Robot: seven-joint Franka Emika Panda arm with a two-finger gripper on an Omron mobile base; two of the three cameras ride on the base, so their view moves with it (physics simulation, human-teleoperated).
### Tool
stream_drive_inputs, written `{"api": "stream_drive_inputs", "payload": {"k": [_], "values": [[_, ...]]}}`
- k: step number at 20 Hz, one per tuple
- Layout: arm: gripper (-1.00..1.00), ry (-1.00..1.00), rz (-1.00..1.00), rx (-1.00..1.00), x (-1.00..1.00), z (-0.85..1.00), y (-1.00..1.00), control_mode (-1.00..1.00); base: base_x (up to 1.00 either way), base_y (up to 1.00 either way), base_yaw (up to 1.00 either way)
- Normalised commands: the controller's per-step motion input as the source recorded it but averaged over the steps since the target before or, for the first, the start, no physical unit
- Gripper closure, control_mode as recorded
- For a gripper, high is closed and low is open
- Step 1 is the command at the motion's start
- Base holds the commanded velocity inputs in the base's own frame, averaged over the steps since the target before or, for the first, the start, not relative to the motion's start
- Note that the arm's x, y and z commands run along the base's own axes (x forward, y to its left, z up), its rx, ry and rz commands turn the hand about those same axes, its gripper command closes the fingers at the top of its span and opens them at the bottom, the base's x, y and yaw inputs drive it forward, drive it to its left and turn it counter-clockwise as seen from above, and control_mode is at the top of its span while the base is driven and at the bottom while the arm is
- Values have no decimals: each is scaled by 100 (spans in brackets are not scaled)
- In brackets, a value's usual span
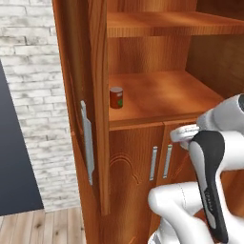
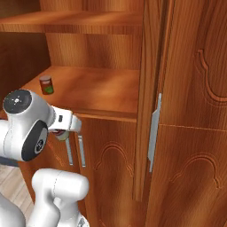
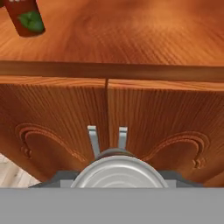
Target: Restock the canned food cabinet by taking the new fresh canned food from the counter and placing it in the cabinet. Then, take the old canned food from the cabinet and place it on the counter.
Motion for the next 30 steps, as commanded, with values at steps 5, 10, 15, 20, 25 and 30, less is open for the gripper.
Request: {"api": "stream_drive_inputs", "payload": {"k": [5, 10, 15, 20, 25, 30], "values": [[100, -18, 3, 0, 77, 67, 18, -100, 0, 0, 0], [100, 12, 0, -1, 100, 23, 6, -100, 0, 0, 0], [100, 22, 0, -7, 93, -2, 0, -100, 0, 0, 0], [100, 6, -1, -3, 98, -20, 0, -100, 0, 0, 0], [100, 6, 0, -2, 85, -47, -3, -100, 0, 0, 0], [100, 9, -2, 0, 67, -67, -5, -100, 0, 0, 0]]}}
